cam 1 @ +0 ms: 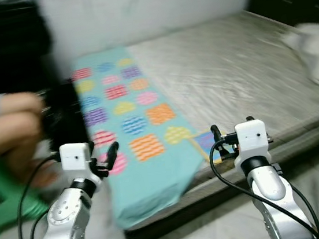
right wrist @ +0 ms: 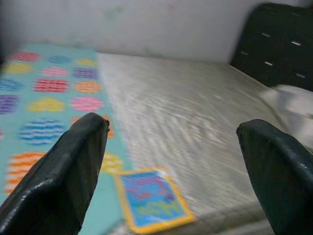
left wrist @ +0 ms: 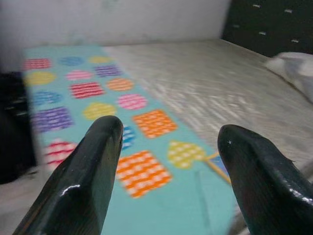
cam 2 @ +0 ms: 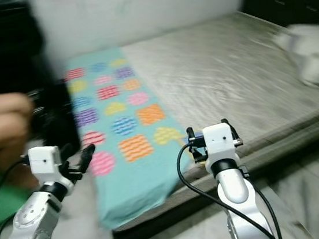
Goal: Clean up the room
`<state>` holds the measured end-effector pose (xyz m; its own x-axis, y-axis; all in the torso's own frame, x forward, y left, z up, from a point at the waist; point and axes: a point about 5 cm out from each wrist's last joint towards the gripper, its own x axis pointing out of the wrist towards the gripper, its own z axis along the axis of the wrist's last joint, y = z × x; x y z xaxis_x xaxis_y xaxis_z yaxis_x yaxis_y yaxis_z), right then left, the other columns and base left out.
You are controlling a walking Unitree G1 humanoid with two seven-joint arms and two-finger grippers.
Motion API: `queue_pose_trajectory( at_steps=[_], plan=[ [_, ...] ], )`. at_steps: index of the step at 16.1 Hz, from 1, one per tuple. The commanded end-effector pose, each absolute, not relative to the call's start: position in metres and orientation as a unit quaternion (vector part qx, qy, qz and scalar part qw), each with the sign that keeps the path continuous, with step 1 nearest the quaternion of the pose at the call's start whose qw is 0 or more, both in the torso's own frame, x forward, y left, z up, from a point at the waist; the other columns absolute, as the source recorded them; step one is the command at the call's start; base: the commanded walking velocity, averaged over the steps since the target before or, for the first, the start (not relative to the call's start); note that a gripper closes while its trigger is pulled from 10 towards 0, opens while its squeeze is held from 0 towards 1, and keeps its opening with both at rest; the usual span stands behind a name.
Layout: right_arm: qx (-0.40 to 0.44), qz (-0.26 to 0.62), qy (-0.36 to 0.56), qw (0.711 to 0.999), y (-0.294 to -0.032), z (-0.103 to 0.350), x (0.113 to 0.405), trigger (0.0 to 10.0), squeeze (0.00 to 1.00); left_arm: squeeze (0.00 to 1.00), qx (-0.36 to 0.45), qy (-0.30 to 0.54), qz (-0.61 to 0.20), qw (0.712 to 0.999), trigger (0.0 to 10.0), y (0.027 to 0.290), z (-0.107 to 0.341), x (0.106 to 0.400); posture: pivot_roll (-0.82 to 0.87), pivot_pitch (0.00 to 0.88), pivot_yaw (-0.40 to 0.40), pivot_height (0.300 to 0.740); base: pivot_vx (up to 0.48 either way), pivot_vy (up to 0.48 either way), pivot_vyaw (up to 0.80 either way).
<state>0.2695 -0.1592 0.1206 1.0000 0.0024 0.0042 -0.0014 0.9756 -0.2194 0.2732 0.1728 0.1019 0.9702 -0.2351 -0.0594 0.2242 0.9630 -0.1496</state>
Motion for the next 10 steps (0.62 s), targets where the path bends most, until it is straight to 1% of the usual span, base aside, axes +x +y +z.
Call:
queue_pose_trajectory(
  at_steps=[1, 3, 8, 10],
  plan=[
    [-0.11, -0.004, -0.004, 0.994, -0.1631, 0.122, 0.2698, 10.0, 0.0, 0.0, -0.073, 0.034, -0.128, 0.988, 10.0, 0.1668, 0.1042, 0.2742, -0.18, 0.0, 0.023, 0.74, 0.322, 0.0, 0.0],
    [-0.109, -0.005, -0.003, 0.994, -0.1633, 0.1219, 0.2696, 10.0, 0.0, 0.0, -0.072, 0.036, -0.127, 0.989, 10.0, 0.1671, 0.1036, 0.274, -0.18, 0.0, 0.024, 0.74, 0.296, 0.0, 0.0],
    [-0.101, -0.004, -0.006, 0.995, -0.1632, 0.1225, 0.2698, 10.0, 0.0, 0.0, -0.063, 0.042, -0.121, 0.99, 10.0, 0.1679, 0.1025, 0.2748, -0.18, 0.0, 0.024, 0.74, 0.0, 0.0, 0.0],
    [-0.082, -0.005, -0.014, 0.996, -0.1633, 0.1234, 0.2716, 10.0, 0.0, 0.0, -0.058, 0.044, -0.118, 0.99, 10.0, 0.169, 0.1008, 0.2757, -0.17, 0.0, 0.043, 0.74, 0.0, 0.0, 0.0]
  ],
)
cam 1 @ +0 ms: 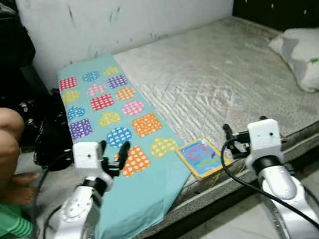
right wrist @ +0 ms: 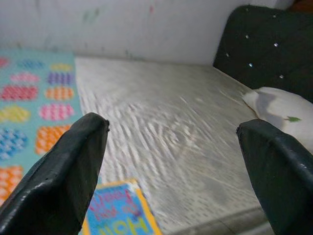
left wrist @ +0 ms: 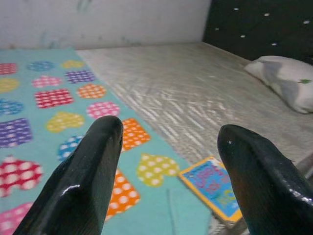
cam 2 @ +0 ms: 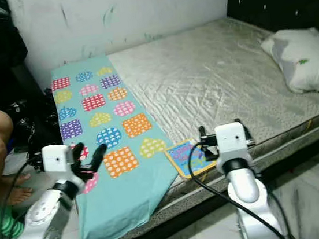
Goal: Clean up the room
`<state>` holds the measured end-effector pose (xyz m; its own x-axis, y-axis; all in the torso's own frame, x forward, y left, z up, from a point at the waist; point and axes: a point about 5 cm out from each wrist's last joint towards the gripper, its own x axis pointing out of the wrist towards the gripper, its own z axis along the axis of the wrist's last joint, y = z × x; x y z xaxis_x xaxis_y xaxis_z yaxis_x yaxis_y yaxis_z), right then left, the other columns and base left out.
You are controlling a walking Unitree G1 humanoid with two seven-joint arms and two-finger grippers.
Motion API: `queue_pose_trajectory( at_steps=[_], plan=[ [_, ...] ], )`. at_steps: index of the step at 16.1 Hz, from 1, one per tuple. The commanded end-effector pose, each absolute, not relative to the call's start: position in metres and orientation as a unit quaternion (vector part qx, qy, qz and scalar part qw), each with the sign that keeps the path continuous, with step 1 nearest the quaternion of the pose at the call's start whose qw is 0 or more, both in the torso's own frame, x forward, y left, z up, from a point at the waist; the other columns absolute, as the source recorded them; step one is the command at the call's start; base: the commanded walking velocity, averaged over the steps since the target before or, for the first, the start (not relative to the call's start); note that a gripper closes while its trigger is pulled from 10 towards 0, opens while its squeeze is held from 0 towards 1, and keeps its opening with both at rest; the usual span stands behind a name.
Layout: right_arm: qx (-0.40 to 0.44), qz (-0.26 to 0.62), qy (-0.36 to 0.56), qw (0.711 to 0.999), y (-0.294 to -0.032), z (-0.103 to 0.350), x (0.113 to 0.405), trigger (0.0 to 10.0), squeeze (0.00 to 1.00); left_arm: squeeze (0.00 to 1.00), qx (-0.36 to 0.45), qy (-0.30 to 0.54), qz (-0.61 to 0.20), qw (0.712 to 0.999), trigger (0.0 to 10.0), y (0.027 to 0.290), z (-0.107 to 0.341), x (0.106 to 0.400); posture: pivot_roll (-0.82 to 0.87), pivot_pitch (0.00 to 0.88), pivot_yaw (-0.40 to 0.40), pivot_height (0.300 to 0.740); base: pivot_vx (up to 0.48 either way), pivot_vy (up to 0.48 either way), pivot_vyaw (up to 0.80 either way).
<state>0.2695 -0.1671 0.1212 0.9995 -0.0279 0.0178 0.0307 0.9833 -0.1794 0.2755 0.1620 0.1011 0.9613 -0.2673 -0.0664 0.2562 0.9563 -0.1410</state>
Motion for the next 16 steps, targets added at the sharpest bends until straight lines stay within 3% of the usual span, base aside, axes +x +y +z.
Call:
queue_pose_trajectory(
  at_steps=[1, 5, 8, 12, 16],
  plan=[
    [-0.078, -0.006, -0.016, 0.997, -0.163, 0.124, 0.272, 10.0, 0.0, 0.0, -0.055, 0.044, -0.118, 0.99, 10.0, 0.169, 0.101, 0.276, -0.17, 0.0, 0.043, 0.74, 0.0, 0.0, 0.0],
    [-0.055, -0.038, -0.042, 0.997, -0.161, 0.127, 0.284, 10.0, 0.0, 0.0, -0.017, 0.025, -0.126, 0.992, 10.0, 0.17, 0.11, 0.297, -0.18, 0.0, 0.131, 0.74, 0.0, 0.0, 0.0],
    [-0.06, -0.04, -0.052, 0.996, -0.161, 0.128, 0.291, 10.0, 0.0, 0.0, -0.015, 0.014, -0.129, 0.991, 10.0, 0.168, 0.115, 0.306, -0.18, 0.0, 0.141, 0.74, 0.0, 0.0, 0.0],
    [-0.079, -0.002, -0.052, 0.996, -0.154, 0.126, 0.3, 10.0, 0.0, 0.0, -0.041, 0.009, -0.12, 0.992, 10.0, 0.169, 0.119, 0.309, -0.17, 0.0, 0.099, 0.74, 0.0, 0.0, 0.0],
    [-0.092, 0.047, -0.043, 0.994, -0.145, 0.123, 0.309, 10.0, 0.0, 0.0, -0.039, -0.001, -0.075, 0.996, 10.0, 0.179, 0.114, 0.303, -0.13, 0.0, 0.006, 0.74, 0.0, 0.0, 0.0]
  ],
)
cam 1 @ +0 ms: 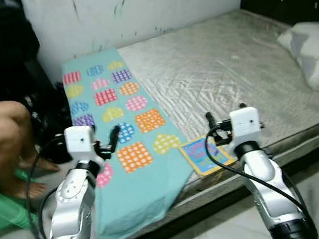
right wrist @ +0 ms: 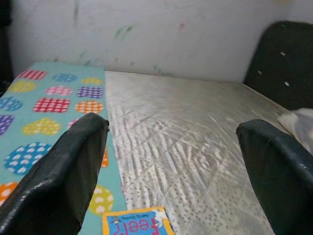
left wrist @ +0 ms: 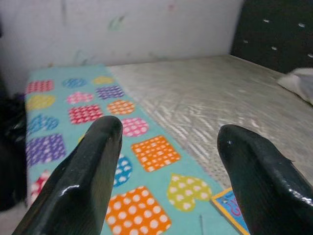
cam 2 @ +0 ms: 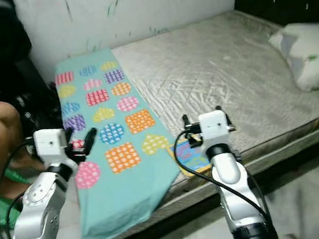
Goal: Clean up the room
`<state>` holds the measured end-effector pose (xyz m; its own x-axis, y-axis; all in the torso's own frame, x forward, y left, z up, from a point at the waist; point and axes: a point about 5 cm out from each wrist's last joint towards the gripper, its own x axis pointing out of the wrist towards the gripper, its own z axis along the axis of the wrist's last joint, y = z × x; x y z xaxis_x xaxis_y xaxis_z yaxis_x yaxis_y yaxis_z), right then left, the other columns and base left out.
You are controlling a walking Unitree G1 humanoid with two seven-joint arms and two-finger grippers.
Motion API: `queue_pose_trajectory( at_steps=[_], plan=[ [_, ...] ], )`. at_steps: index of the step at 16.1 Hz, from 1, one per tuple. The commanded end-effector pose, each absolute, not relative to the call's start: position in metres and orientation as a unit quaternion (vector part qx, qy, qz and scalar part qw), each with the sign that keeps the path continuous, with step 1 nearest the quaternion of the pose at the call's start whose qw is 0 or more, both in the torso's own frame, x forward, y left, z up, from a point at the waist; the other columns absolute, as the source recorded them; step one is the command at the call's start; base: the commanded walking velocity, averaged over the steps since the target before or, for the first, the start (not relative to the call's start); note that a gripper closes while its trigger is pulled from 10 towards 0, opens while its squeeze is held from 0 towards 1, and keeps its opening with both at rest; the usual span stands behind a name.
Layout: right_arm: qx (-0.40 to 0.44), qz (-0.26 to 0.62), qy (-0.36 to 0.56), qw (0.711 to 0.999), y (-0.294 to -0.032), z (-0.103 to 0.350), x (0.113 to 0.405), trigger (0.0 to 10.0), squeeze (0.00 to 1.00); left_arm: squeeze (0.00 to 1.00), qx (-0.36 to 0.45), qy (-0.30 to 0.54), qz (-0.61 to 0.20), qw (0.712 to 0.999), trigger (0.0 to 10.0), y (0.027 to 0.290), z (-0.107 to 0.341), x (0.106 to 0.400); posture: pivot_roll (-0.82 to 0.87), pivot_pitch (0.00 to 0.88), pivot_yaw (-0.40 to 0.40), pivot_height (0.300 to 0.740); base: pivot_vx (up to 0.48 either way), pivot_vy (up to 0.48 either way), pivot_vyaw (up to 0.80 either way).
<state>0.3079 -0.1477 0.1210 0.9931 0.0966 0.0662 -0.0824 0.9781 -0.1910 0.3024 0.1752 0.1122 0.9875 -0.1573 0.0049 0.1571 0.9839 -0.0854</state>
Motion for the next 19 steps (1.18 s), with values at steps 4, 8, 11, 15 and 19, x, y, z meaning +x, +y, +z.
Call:
queue_pose_trajectory(
  at_steps=[4, 8, 11, 15, 19],
  plan=[
    [-0.1, 0.122, -0.007, 0.987, -0.129, 0.12, 0.326, 10.0, 0.0, 0.0, -0.038, 0.023, -0.027, 0.999, 10.0, 0.181, 0.091, 0.283, -0.07, 0.0, -0.091, 0.74, 0.0, 0.0, 0.0],
    [-0.101, 0.134, 0.003, 0.986, -0.13, 0.117, 0.325, 10.0, 0.0, 0.0, -0.041, 0.043, -0.008, 0.998, 10.0, 0.191, 0.079, 0.276, -0.1, 0.0, -0.075, 0.74, 0.0, 0.0, 0.0],
    [-0.084, 0.117, 0.013, 0.99, -0.139, 0.107, 0.315, 10.0, 0.0, 0.0, -0.038, 0.05, -0.014, 0.998, 10.0, 0.186, 0.074, 0.275, -0.11, 0.0, -0.055, 0.74, 0.0, 0.0, 0.0],
    [-0.097, 0.127, 0.007, 0.987, -0.136, 0.107, 0.309, 10.0, 0.0, 0.0, -0.044, 0.055, -0.031, 0.997, 10.0, 0.182, 0.075, 0.269, -0.12, 0.0, -0.034, 0.74, 0.0, 0.0, 0.2],
    [-0.098, 0.115, 0.018, 0.988, -0.139, 0.098, 0.297, 10.0, 0.0, 0.0, -0.043, 0.066, -0.044, 0.996, 10.0, 0.181, 0.073, 0.263, -0.11, 0.0, -0.028, 0.74, 0.0, 0.0, 0.8]
  ],
)
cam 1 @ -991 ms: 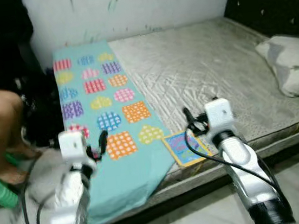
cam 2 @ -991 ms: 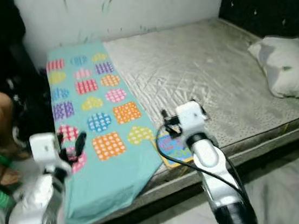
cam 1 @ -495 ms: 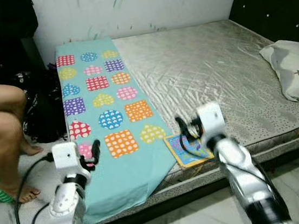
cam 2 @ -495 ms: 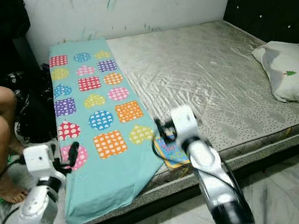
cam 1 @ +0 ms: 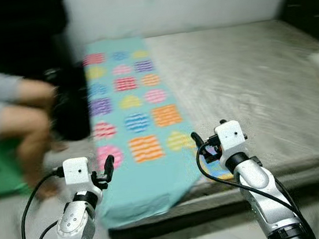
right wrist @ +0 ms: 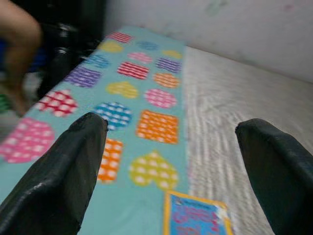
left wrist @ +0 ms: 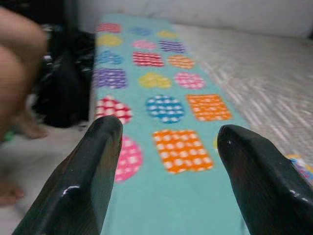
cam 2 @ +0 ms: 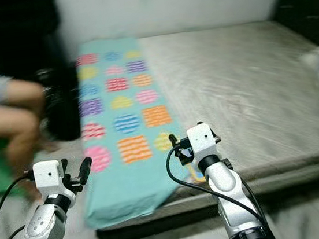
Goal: Clean up the room
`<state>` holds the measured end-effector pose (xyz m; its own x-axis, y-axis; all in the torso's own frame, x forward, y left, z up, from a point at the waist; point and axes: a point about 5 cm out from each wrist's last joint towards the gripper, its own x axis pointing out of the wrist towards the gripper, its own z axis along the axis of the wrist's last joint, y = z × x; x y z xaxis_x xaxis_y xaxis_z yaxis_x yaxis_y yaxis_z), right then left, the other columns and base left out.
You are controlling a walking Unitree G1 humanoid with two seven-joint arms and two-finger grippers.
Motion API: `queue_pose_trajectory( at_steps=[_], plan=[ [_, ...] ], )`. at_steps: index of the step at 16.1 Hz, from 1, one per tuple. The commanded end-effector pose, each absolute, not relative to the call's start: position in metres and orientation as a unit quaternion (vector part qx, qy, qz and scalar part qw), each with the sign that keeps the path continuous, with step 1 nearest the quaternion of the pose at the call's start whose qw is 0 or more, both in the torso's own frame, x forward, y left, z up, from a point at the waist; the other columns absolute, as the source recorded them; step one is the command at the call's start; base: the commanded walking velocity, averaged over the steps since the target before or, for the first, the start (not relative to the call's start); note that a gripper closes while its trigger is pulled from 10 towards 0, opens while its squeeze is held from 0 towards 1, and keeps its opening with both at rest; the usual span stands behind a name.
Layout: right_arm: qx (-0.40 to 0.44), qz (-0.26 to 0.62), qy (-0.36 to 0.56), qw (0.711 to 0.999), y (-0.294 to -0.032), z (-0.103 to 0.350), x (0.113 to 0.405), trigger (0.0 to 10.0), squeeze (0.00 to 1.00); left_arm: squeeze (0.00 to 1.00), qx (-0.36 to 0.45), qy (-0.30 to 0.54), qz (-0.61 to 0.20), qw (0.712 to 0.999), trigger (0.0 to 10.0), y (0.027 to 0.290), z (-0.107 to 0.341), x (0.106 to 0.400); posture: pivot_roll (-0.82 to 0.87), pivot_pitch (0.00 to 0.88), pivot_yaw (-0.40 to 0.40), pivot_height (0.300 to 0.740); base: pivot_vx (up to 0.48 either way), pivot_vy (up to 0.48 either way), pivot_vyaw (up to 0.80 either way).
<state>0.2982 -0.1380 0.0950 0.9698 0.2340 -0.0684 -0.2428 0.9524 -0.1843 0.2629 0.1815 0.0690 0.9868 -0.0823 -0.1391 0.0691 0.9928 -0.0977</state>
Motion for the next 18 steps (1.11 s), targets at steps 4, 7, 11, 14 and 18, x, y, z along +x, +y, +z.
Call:
queue_pose_trajectory(
  at_steps=[4, 7, 11, 14, 18],
  plan=[
    [-0.084, 0.114, 0.021, 0.99, -0.136, 0.0976, 0.298, 10.0, 0.0, 0.0, -0.037, 0.066, -0.058, 0.995, 10.0, 0.1771, 0.0754, 0.2625, -0.11, 0.0, -0.035, 0.74, 0.0, 0.0, 0.38],
    [-0.085, 0.11, 0.021, 0.99, -0.1359, 0.098, 0.2978, 10.0, 0.0, 0.0, -0.033, 0.065, -0.067, 0.995, 10.0, 0.1772, 0.0763, 0.2643, -0.11, 0.0, -0.029, 0.74, 0.0, 0.0, 0.0],
    [-0.085, 0.109, 0.02, 0.99, -0.1358, 0.0982, 0.2986, 10.0, 0.0, 0.0, -0.034, 0.063, -0.075, 0.995, 10.0, 0.176, 0.0774, 0.2672, -0.12, 0.0, -0.024, 0.74, 0.0, 0.0, 0.0],
    [-0.085, 0.111, 0.019, 0.99, -0.1347, 0.0981, 0.2987, 10.0, 0.0, 0.0, -0.035, 0.056, -0.087, 0.994, 10.0, 0.1742, 0.0793, 0.2675, -0.11, 0.0, -0.022, 0.74, 0.0, 0.0, 0.0],
    [-0.082, 0.113, 0.018, 0.99, -0.1333, 0.0982, 0.2987, 10.0, 0.0, 0.0, -0.03, 0.049, -0.099, 0.993, 10.0, 0.1727, 0.0813, 0.2674, -0.11, 0.0, -0.021, 0.74, 0.308, 0.0, 0.0]
  ],
)
